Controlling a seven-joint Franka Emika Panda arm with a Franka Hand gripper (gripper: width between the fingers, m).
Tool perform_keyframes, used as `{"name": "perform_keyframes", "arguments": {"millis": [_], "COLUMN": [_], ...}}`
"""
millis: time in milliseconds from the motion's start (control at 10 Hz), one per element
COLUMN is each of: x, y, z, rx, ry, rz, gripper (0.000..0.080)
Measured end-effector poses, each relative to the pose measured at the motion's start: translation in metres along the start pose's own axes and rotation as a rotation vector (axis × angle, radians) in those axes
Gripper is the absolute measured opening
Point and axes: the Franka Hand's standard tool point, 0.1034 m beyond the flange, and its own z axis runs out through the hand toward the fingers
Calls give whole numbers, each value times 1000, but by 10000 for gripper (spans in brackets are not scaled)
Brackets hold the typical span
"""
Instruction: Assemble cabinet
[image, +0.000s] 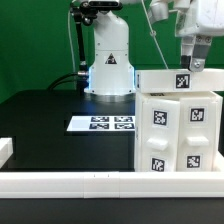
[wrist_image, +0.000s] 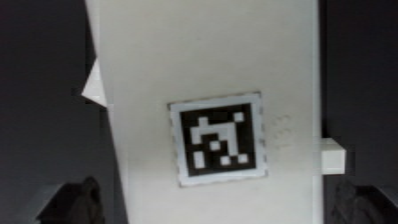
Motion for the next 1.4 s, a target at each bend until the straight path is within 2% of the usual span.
{"name": "perform_keyframes", "arguments": {"millis": [300, 500, 900, 1000, 1400], "x": [-8, -6, -11, -11, -11], "y": [-3, 2, 8, 8, 7], "z": [10, 18, 17, 17, 18], "rx": [16, 21, 18, 18, 20], "ry": [-4, -5, -6, -6, -8], "rz": [10, 12, 66, 77, 324], "gripper": [649, 649, 626, 551, 551]}}
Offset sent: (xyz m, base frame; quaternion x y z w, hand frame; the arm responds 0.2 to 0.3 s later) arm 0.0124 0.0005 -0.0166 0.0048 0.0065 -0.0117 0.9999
